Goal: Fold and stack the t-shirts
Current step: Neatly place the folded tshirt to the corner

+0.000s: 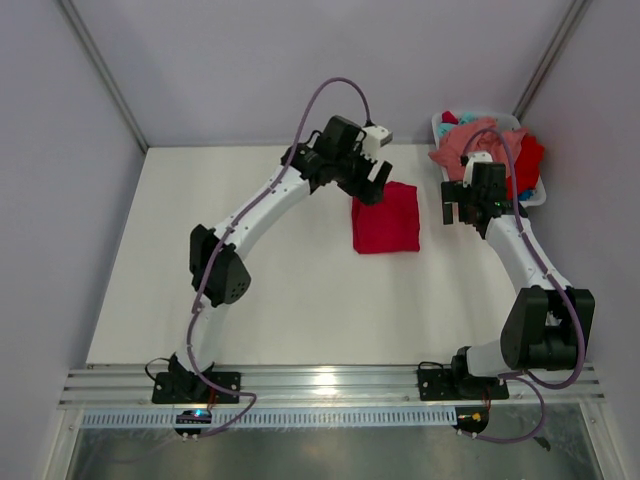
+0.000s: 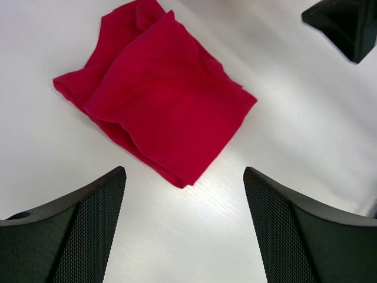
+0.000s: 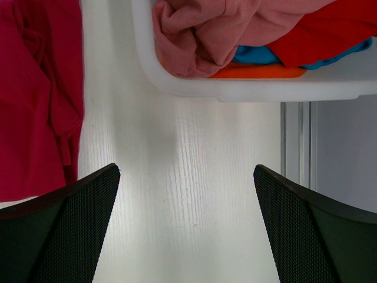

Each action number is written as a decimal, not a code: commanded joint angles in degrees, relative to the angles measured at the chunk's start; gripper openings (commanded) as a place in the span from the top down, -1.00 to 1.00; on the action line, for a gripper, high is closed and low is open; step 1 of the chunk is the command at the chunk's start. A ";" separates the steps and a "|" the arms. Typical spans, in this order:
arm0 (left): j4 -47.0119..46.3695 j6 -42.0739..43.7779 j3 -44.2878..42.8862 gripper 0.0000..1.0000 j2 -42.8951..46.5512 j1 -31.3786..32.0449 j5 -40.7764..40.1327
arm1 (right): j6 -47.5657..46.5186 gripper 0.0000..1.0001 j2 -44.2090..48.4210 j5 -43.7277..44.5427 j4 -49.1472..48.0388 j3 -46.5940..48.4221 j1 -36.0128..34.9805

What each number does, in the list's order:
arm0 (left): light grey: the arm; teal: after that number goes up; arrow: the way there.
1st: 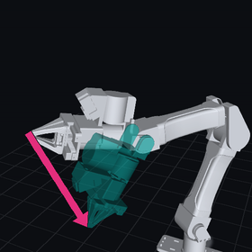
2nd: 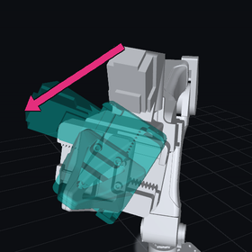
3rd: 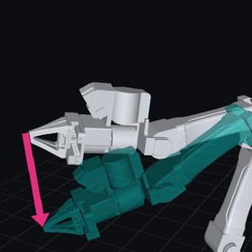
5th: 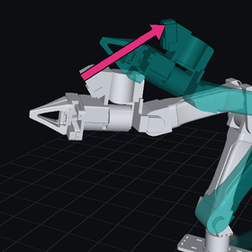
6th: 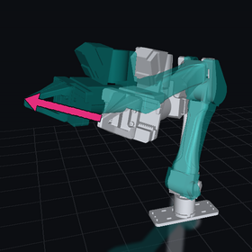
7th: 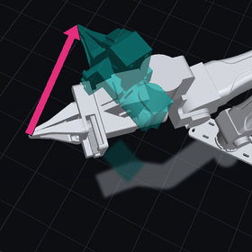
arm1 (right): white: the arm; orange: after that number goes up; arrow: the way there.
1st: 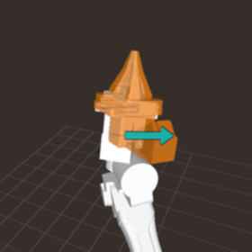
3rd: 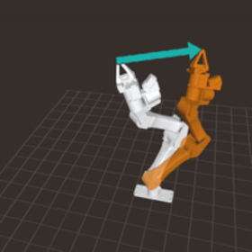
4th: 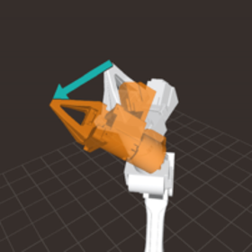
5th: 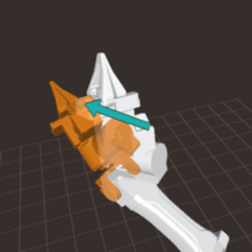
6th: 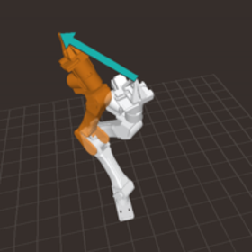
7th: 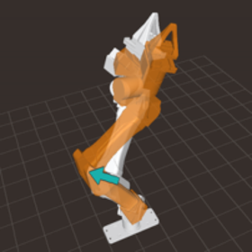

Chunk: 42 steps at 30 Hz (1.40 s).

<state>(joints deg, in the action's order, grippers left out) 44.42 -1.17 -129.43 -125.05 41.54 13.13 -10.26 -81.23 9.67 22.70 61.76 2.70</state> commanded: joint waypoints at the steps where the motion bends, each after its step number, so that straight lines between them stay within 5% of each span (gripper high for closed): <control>1: 4.01 -11.64 -3.46 -0.65 1.49 -4.44 13.13 | 0.95 -0.99 0.81 -1.23 0.24 0.73 -0.15; 5: 2.16 -20.70 -3.29 -0.63 -1.85 -8.66 22.46 | 0.95 -0.99 1.07 -1.41 0.42 0.73 -0.15; 13: -4.34 -18.87 7.60 -0.63 -4.05 -10.78 20.71 | 0.95 -0.99 1.60 -2.29 0.24 0.56 -0.15; 24: -12.95 -24.14 8.75 -0.61 -14.16 -10.87 23.61 | 0.59 -0.99 1.78 -2.03 -0.46 -0.06 -0.15; 42: -18.58 -24.06 13.06 -0.60 -15.30 -10.87 24.40 | 0.86 -0.99 1.78 -2.90 -0.55 -0.15 -0.15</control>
<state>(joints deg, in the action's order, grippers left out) 28.45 -25.08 -116.86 -140.90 30.65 36.75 -10.24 -81.25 7.31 23.75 61.28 2.70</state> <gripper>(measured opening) 0.799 0.994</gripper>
